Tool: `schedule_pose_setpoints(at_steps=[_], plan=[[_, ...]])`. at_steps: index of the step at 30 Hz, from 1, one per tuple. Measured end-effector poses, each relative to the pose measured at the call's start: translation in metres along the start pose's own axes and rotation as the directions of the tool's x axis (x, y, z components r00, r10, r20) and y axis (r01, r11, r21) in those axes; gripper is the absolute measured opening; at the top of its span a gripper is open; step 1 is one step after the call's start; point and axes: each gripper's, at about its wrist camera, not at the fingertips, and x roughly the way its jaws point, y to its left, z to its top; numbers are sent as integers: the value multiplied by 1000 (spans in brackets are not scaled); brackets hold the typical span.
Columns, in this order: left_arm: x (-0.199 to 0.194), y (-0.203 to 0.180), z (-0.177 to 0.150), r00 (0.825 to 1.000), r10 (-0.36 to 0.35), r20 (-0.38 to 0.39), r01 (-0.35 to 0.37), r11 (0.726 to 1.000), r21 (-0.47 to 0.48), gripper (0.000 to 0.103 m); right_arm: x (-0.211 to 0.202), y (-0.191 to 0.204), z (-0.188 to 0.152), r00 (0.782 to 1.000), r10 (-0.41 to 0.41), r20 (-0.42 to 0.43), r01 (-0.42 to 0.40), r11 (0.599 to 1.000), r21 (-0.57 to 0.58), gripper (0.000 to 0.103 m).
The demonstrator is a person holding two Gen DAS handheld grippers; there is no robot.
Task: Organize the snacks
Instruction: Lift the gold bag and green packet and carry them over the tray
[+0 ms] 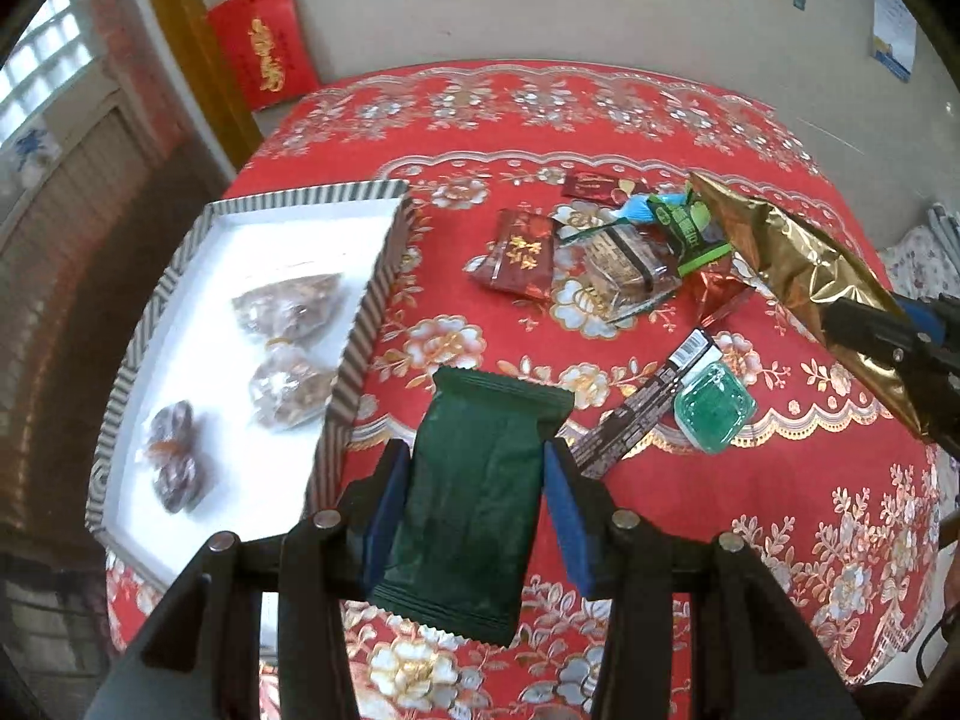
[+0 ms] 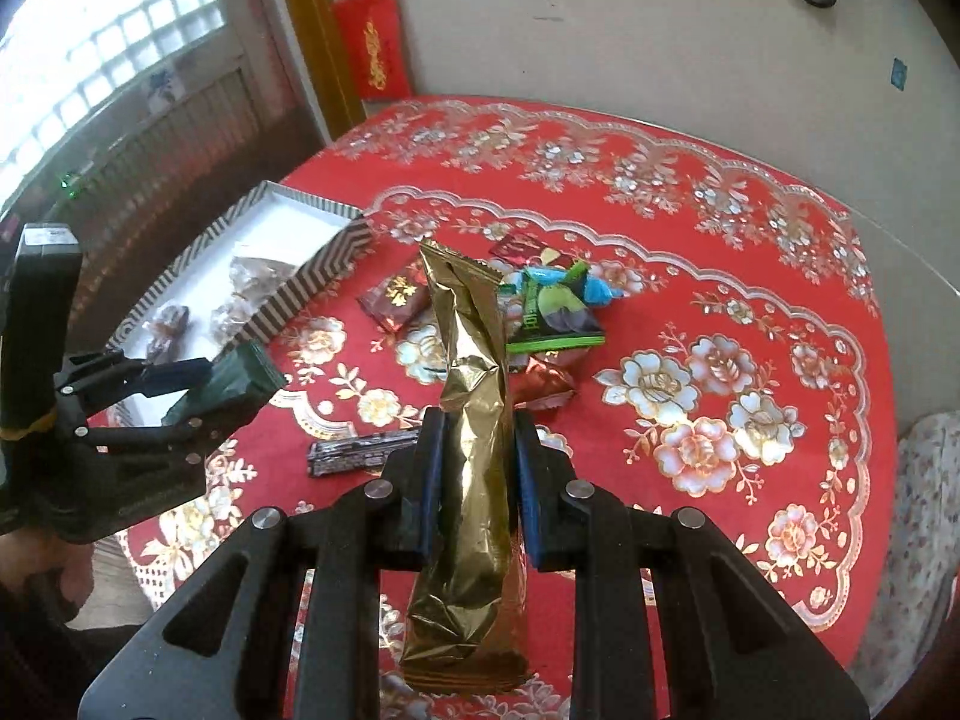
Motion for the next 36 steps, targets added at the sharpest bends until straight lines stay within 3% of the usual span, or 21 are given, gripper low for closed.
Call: schedule_pose_setpoints(at_steps=[8,23,30,32,36], plan=[[-3,12,2,1000,16,2,-16,999,-43,48,2,-3,-2,1000,12,-16,-12,1000,5,21],[18,43,14,998,-64,-9,63,998,-20,48,11,12,11,997,-62,-35,63,997,39,21],[28,34,7,989,-144,-35,146,988,56,48,7,-61,-22,991,-106,-87,121,974,190,21],[30,25,5,985,-166,-44,170,982,88,48,8,-78,-40,987,-115,-116,134,976,172,21],[31,9,4,981,-186,-58,193,971,144,48,8,-79,-51,992,-64,-113,80,987,139,21]])
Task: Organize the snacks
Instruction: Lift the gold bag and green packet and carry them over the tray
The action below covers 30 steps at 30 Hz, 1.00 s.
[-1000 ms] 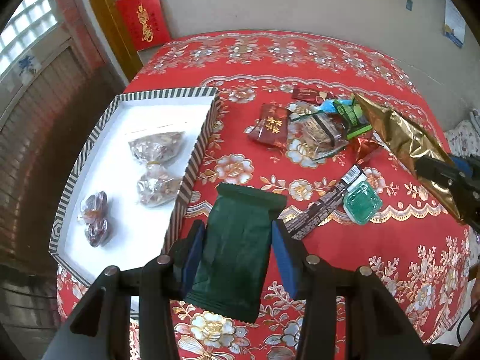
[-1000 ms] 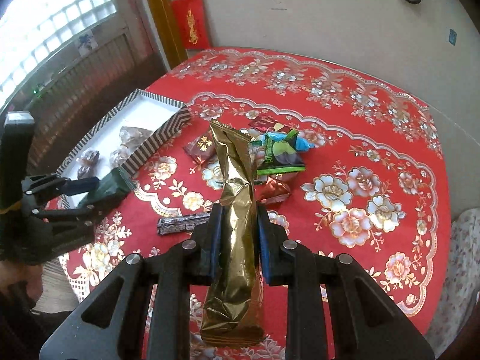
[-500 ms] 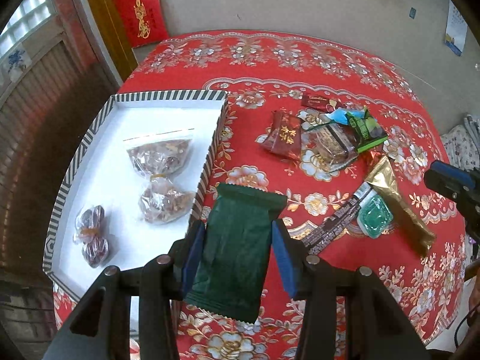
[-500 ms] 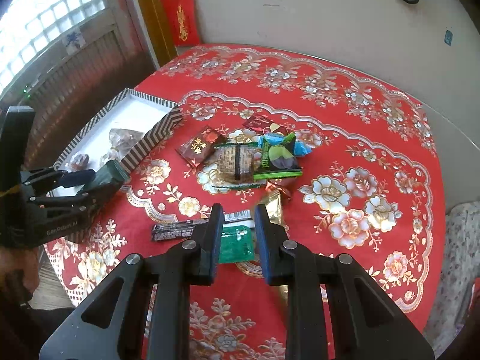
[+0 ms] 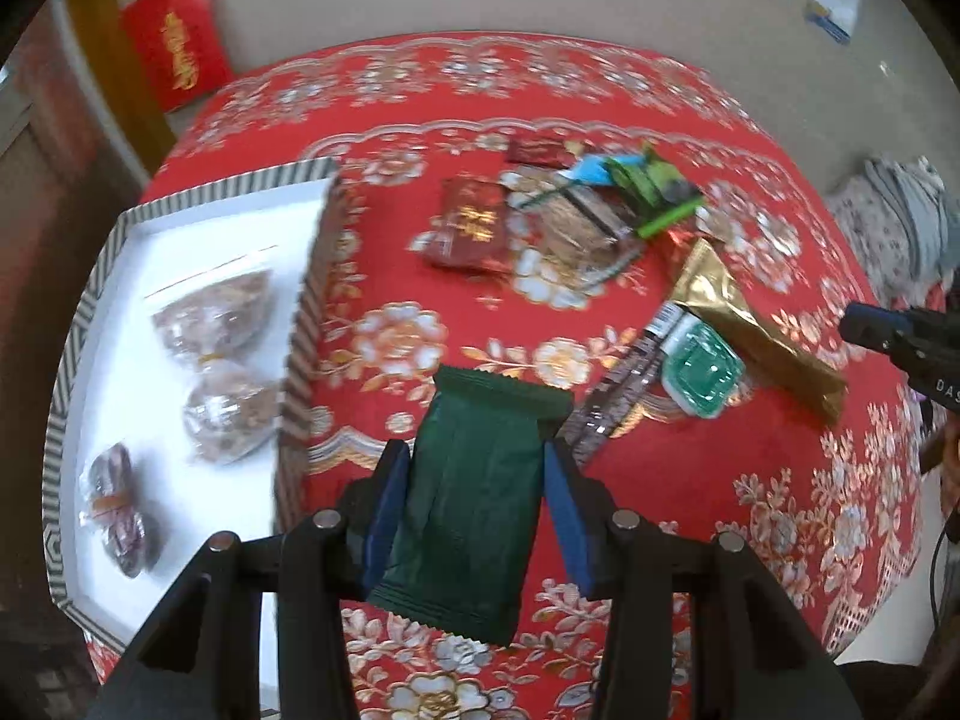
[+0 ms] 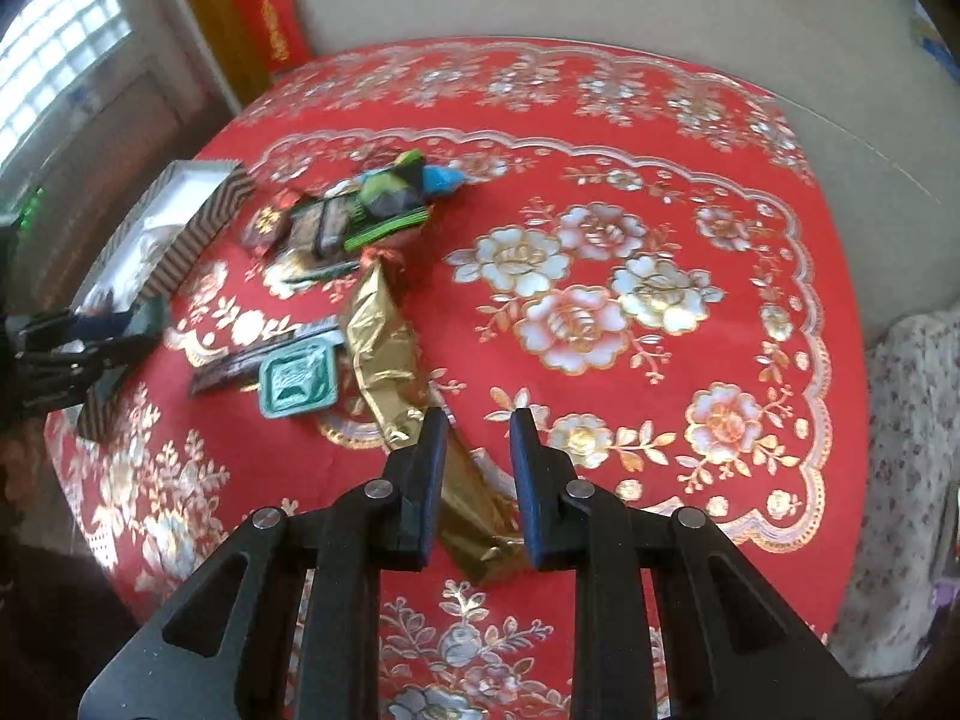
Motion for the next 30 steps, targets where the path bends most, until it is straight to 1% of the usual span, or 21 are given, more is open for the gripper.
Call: schedule_pose_setpoints(at_steps=[2,3,4,5,6,7,9,11,12,13,14,15,16,18,21,22,25,28,30], plan=[[0,-5,1,1000,-6,-3,6,1000,17,48,1,9,3,999,35,14,-34,999,-21,24],[0,-7,0,1000,-7,-4,7,1000,26,48,2,14,5,998,56,17,-55,998,-37,33],[0,-8,1,1000,-7,-5,7,1000,30,48,9,22,9,997,77,8,-76,995,-66,50],[0,-10,1,1000,-8,-7,8,999,34,48,16,27,11,997,70,-11,-71,993,-94,57],[0,-11,1,1000,-6,-7,6,999,36,48,23,32,11,998,53,-27,-56,991,-121,59],[-1,-11,1,1000,-4,-7,4,999,38,48,36,38,11,997,39,-65,-48,987,-156,59],[-1,-12,0,1000,0,-8,0,999,38,48,49,41,12,995,18,-101,-36,984,-173,59],[-2,-11,-1,1000,5,-9,-5,999,32,48,62,42,11,988,23,-152,-50,982,-180,59],[-1,-10,-2,1000,7,-10,-7,1000,27,48,65,42,10,987,16,-158,-46,982,-185,58],[-1,-10,-2,1000,9,-12,-9,1000,23,48,68,42,8,986,4,-166,-36,981,-189,53],[-1,-9,-3,1000,11,-13,-11,1000,18,48,68,41,7,987,-9,-162,-22,982,-189,47],[-1,-7,-3,1000,13,-14,-13,1000,11,48,66,39,7,987,-21,-156,-9,983,-184,32],[0,-7,-4,1000,15,-15,-15,1000,5,48,66,36,8,986,-7,-164,-20,986,-168,26],[0,-7,-4,1000,15,-14,-16,1000,-2,48,61,33,9,987,17,-159,-40,989,-145,18],[-1,-8,-3,1000,16,-9,-16,1000,1,48,50,32,10,990,10,-138,-30,989,-143,17],[-1,-8,-2,1000,15,-9,-15,1000,2,48,44,33,11,991,27,-128,-45,990,-136,17],[-1,-8,-1,1000,14,-9,-14,1000,4,48,30,39,12,994,44,-98,-56,990,-128,17],[-1,-8,0,1000,11,-7,-11,1000,7,48,24,41,12,995,50,-84,-58,994,-98,17],[-1,-8,1,1000,11,-4,-11,1000,9,48,17,43,11,996,56,-66,-60,997,-58,17]])
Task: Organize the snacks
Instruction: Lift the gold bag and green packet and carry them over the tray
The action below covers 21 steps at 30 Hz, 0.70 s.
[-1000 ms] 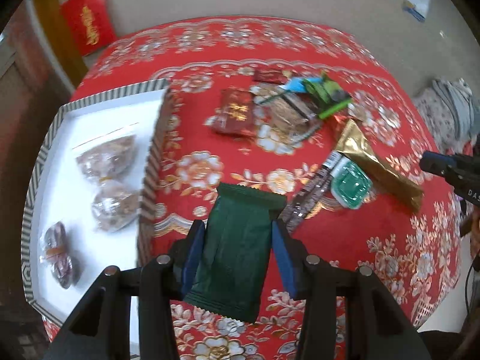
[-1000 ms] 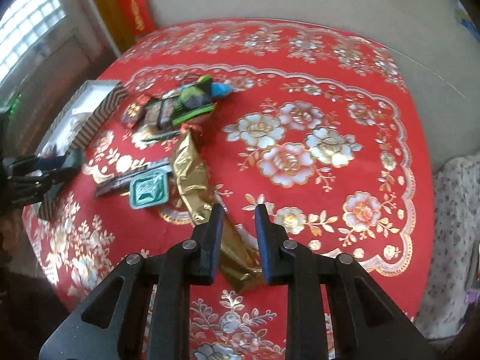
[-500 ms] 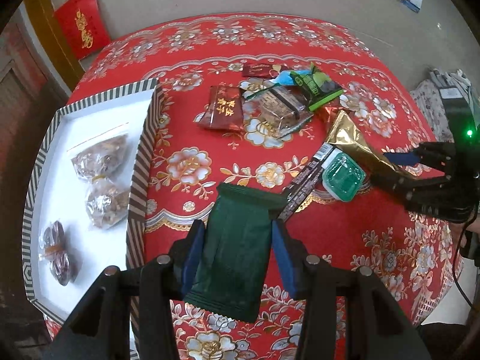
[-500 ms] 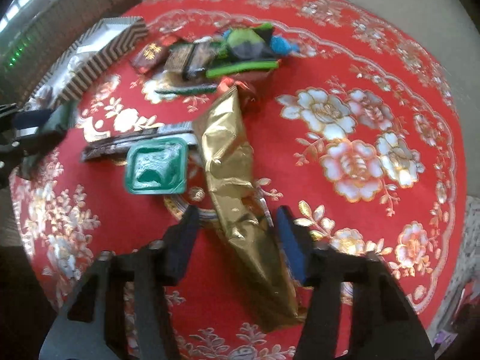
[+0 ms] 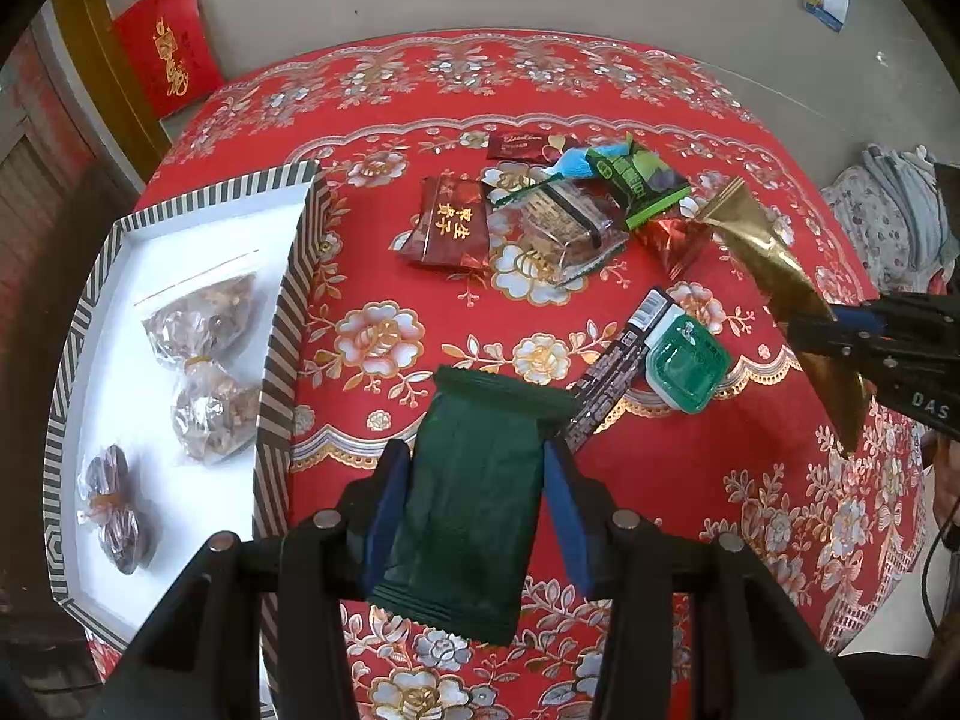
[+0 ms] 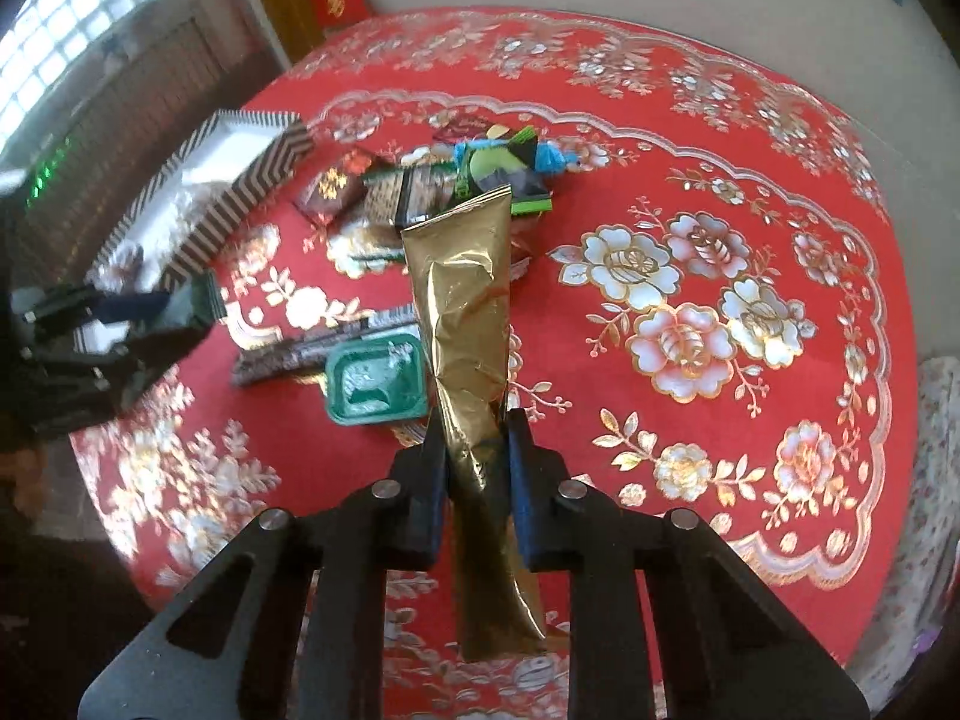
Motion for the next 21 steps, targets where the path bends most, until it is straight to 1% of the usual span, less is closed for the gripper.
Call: schedule_pose_setpoints(at_steps=[5,10,13,21], plan=[[-2,2,2,1000,1,10,-1,1000,1,48,-9,15,3,999,7,50,-10,998,70,17],[-5,6,4,1000,0,21,0,1000,2,48,-17,36,9,996,-15,90,9,997,70,17],[-6,9,4,1000,-2,25,2,1000,3,48,-15,44,11,996,-13,91,6,997,83,17],[-6,19,4,1000,-10,29,10,1000,4,48,-3,66,6,999,2,50,-5,999,51,17]])
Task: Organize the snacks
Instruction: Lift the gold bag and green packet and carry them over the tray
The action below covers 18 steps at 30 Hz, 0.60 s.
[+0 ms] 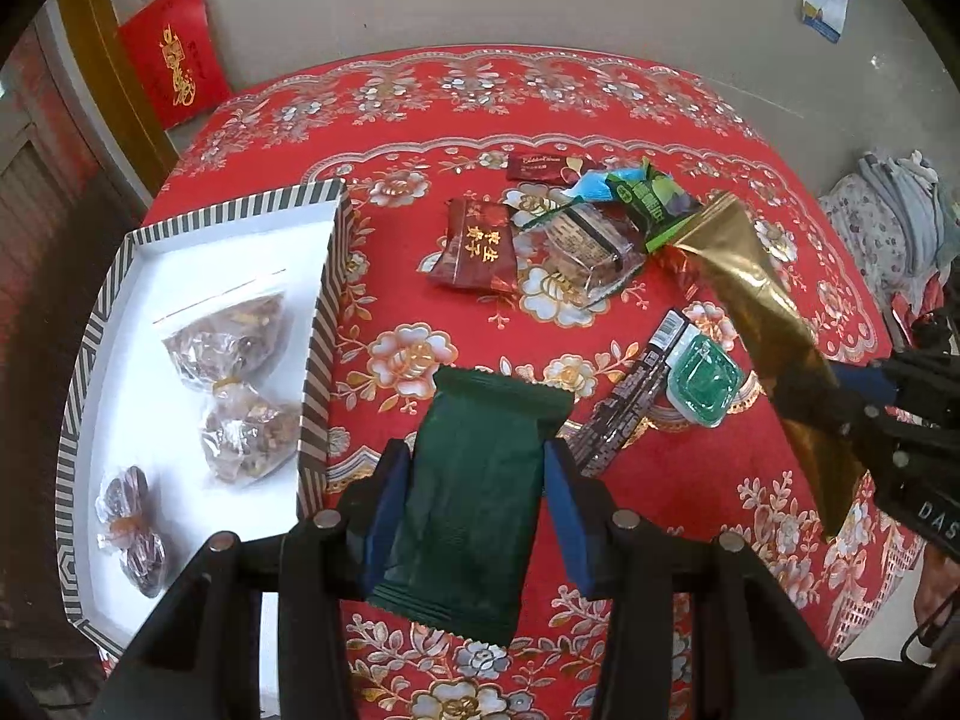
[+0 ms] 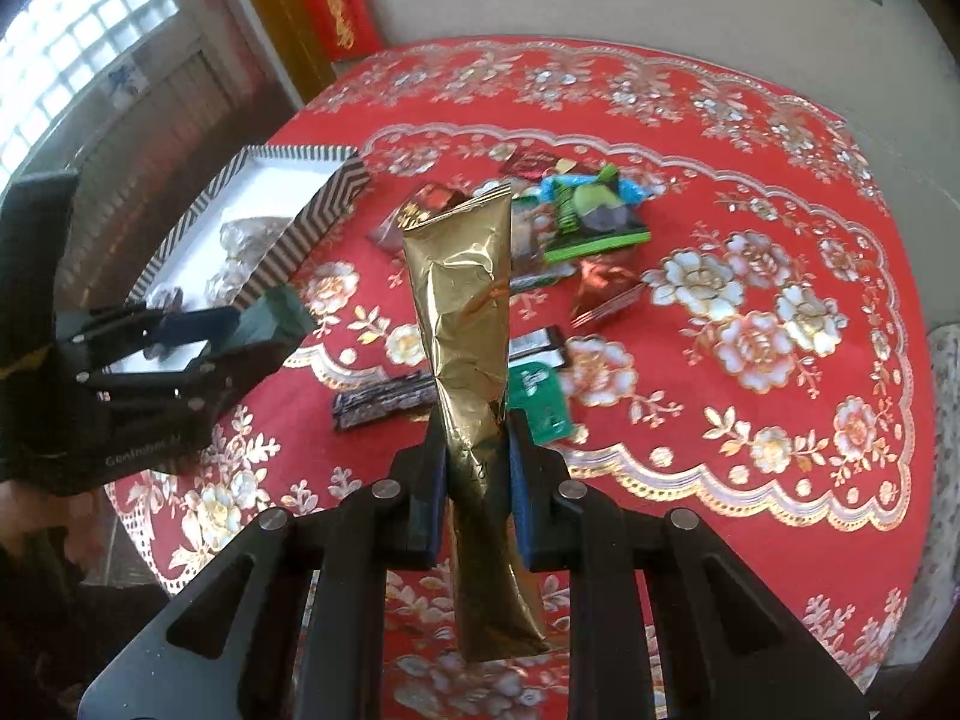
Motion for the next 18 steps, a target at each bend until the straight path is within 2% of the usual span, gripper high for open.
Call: schedule_pose_setpoints(at_steps=[8,12,18], plan=[[0,30,-8,1000,-1,-3,1,1000,-14,48,12,25,8,1000,-6,-14,6,1000,-6,17],[-1,63,-10,1000,16,9,-15,998,-64,48,22,51,26,1000,-1,-12,1,1000,-30,17],[0,132,-15,997,70,27,-64,981,-181,48,45,106,71,999,53,-4,-53,993,-106,17]])
